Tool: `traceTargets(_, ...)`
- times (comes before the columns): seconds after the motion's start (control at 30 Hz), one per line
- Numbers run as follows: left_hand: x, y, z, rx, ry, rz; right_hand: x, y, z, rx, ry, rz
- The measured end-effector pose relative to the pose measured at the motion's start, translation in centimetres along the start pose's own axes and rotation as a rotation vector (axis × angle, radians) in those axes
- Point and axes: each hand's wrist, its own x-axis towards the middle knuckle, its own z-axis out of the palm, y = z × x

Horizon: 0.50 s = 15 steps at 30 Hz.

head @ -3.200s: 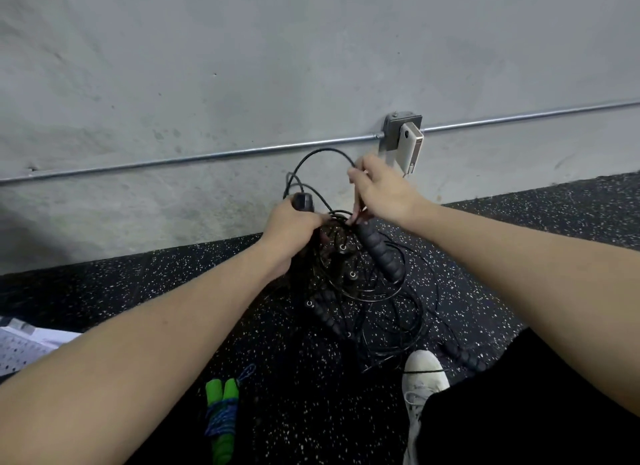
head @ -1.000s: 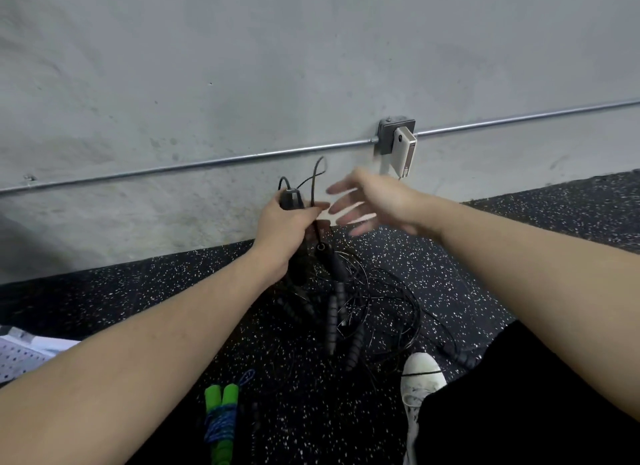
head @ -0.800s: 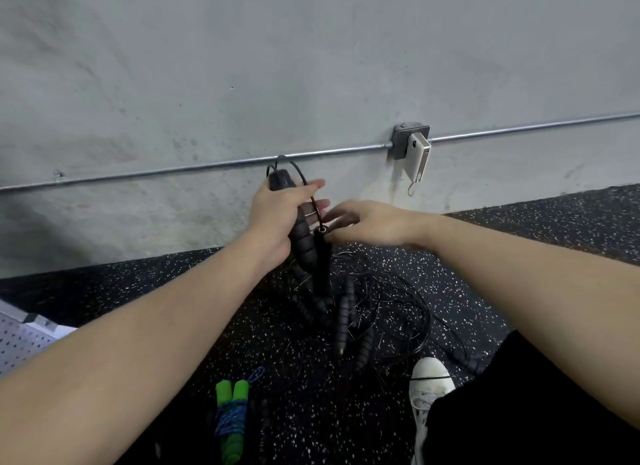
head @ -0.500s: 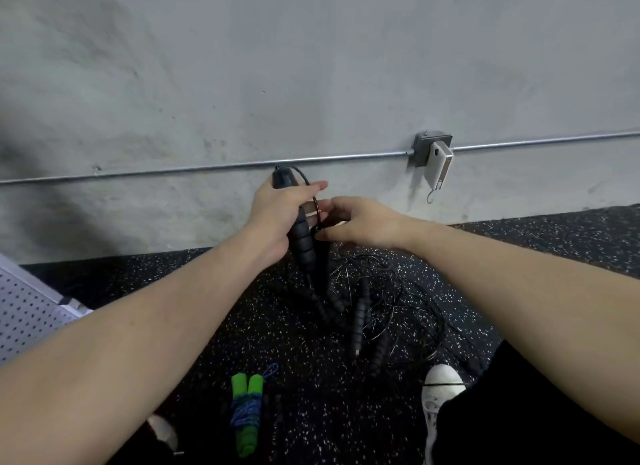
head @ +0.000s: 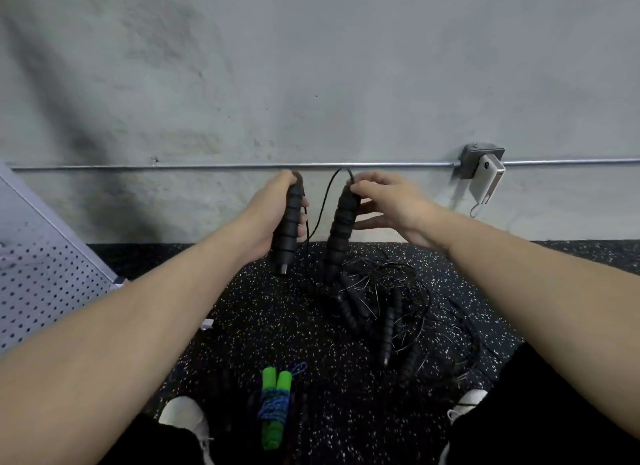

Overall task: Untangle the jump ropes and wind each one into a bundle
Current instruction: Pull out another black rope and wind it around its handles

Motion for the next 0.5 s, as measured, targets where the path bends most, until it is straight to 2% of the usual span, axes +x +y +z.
traceTargets(0.17, 0.1, -1.2, 0.1, 0.098, -0.085, 0.128, 1.1, -0.2, 1.8, 0.083, -0.028, 0.0)
traceTargets(0.3, 0.6, -1.6, 0.1, 0.141, 0.004, 0.19, 1.8, 0.0, 2.2, 0.085, -0.047, -0.023)
traceTargets(0.43, 0.7, -2.0, 0.1, 0.089, -0.008, 0.165, 2.2, 0.3, 2.1, 0.116, -0.067, -0.008)
traceTargets(0.5, 0.6, -2.2, 0.0, 0.065, -0.117, 0.119, 2.1, 0.5, 2.0, 0.153, -0.077, 0.012)
